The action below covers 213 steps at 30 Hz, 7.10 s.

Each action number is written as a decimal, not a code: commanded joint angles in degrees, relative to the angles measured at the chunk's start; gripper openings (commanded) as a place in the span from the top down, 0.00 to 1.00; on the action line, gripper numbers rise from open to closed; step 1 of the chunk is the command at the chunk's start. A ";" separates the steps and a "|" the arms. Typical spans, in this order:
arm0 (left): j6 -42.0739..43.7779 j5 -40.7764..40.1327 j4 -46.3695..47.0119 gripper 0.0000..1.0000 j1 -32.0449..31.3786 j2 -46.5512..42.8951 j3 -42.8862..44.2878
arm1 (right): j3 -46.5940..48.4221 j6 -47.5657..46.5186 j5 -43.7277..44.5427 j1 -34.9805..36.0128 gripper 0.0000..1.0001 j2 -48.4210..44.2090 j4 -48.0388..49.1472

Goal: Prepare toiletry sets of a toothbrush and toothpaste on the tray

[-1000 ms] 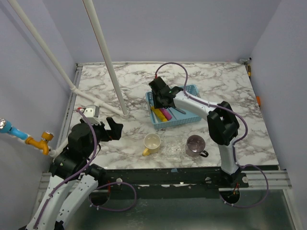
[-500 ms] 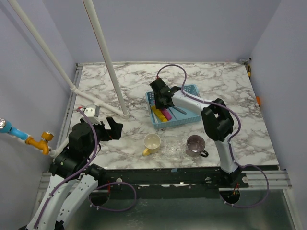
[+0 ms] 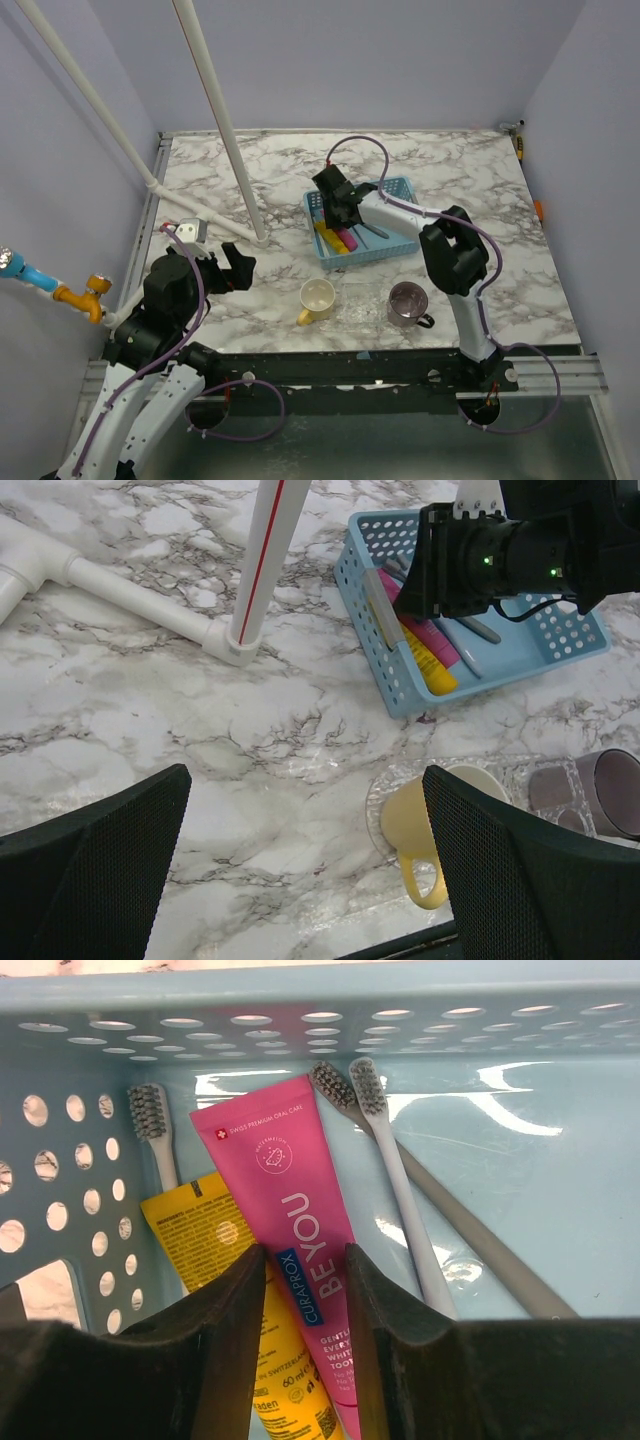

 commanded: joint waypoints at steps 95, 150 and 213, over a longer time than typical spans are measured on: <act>0.44 2.49 -0.14 0.01 1.97 0.62 -0.18 | -14.49 5.40 -2.37 -1.17 0.54 -7.00 -1.71; -5.10 35.48 0.04 0.01 2.24 8.70 3.60 | -32.14 -15.51 -6.34 21.99 0.78 -54.63 2.77; -6.04 55.80 -1.86 1.00 2.24 15.01 7.16 | -27.10 -17.38 18.89 50.83 0.75 -46.97 6.46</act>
